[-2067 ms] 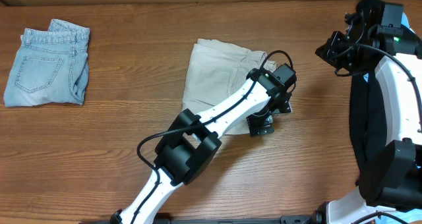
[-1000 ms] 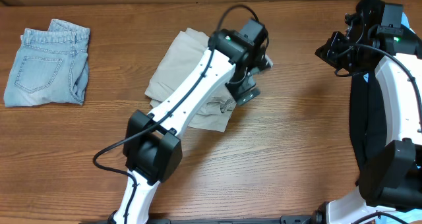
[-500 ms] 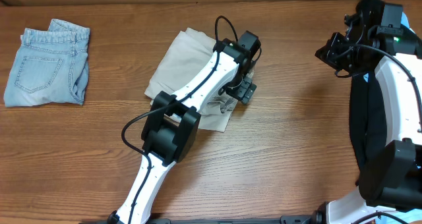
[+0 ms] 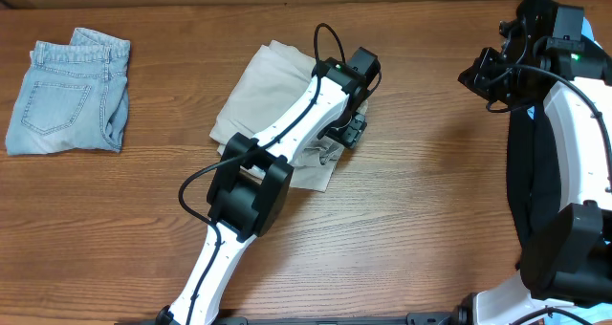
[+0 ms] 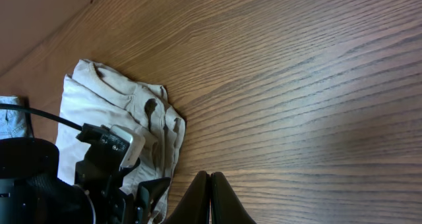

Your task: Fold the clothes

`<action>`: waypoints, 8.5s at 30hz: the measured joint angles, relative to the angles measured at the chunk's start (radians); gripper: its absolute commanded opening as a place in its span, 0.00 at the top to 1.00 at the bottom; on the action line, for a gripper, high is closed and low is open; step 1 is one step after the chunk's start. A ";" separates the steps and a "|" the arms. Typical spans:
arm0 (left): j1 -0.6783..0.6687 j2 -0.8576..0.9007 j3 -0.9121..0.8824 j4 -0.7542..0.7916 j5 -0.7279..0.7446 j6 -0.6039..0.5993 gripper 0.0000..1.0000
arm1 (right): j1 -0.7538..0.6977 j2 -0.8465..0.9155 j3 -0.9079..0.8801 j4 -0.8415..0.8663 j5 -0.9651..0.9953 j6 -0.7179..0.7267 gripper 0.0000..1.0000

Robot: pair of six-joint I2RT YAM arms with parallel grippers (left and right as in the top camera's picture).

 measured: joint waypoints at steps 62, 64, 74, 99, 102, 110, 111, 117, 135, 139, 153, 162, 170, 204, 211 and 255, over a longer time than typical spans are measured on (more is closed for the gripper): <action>-0.055 -0.084 -0.217 0.257 -0.077 -0.030 0.38 | 0.000 0.000 0.000 -0.012 0.030 0.000 0.89; -0.078 -0.077 -0.205 0.242 -0.114 -0.034 0.16 | 0.000 0.000 0.000 -0.012 0.030 0.000 0.88; -0.117 -0.010 -0.043 0.026 -0.196 0.002 0.06 | 0.000 0.000 0.000 -0.016 0.031 -0.001 0.87; -0.047 -0.088 -0.243 0.257 -0.194 -0.101 0.59 | 0.000 0.000 0.000 -0.031 0.037 -0.001 0.87; -0.029 -0.093 -0.251 0.272 -0.165 -0.109 0.64 | 0.000 0.000 0.000 -0.031 0.037 -0.001 0.87; -0.017 -0.095 -0.246 0.265 -0.167 -0.106 0.96 | 0.000 0.000 0.000 -0.043 0.037 -0.001 0.87; -0.015 -0.089 -0.227 0.237 -0.163 -0.108 0.96 | 0.000 0.000 0.000 -0.045 0.037 -0.002 0.87; 0.035 -0.033 -0.071 -0.017 -0.156 -0.082 0.96 | 0.000 0.000 0.000 -0.046 0.037 -0.004 0.87; 0.422 -0.082 0.773 -0.550 -0.156 0.066 0.96 | 0.000 0.000 0.000 -0.042 0.037 -0.004 0.87; 0.509 -0.121 0.774 -0.552 -0.148 0.082 0.96 | 0.000 0.000 0.000 -0.045 0.037 -0.005 0.86; 0.942 -0.202 0.779 -0.310 -0.169 0.363 0.96 | 0.000 0.000 0.000 -0.070 0.037 0.000 0.84; 1.125 -0.140 0.779 -0.077 -0.163 0.526 0.96 | 0.000 0.000 0.000 -0.078 0.037 0.000 0.82; 1.247 0.040 0.774 -0.017 -0.149 0.583 0.96 | 0.000 0.000 0.000 -0.106 0.038 0.000 0.82; 0.837 0.070 0.772 -0.460 0.227 0.236 0.00 | 0.000 -0.005 0.000 -0.067 0.042 -0.007 0.41; 0.697 -0.114 0.774 -0.518 0.229 0.166 0.00 | 0.012 -0.199 0.003 -0.168 0.133 -0.045 0.11; 0.637 -0.237 0.800 -0.531 0.234 0.152 0.00 | 0.201 -1.599 -1.189 0.626 0.478 -0.053 0.00</action>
